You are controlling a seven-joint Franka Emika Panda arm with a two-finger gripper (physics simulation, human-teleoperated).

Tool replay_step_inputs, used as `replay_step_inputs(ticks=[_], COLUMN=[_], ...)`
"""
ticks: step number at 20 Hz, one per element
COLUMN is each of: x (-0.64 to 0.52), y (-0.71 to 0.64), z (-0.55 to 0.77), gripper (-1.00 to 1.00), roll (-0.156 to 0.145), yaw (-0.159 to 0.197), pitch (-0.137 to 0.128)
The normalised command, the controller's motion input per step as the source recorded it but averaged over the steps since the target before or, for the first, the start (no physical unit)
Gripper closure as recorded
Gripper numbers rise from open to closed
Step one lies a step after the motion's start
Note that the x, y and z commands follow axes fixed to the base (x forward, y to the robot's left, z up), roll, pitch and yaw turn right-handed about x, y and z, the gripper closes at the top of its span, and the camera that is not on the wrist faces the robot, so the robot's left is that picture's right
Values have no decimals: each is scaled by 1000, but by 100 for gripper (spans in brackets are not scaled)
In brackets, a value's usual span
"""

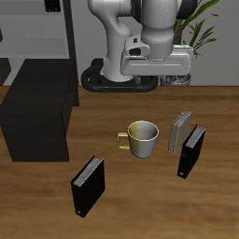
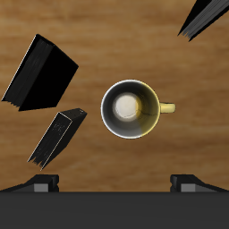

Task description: Place the left black book flat on top of the shelf

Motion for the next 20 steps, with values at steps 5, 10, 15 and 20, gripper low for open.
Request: replay_step_inputs(ticks=[5, 10, 15, 20], x=[225, 256, 195, 235], y=[441, 418, 349, 260], z=[114, 143, -176, -273], gripper=[-100, -100, -100, -100], roll=[-6, -3, 18, 13], yaw=[-25, -60, -17, -14], pitch=[-44, -66, 1, 13])
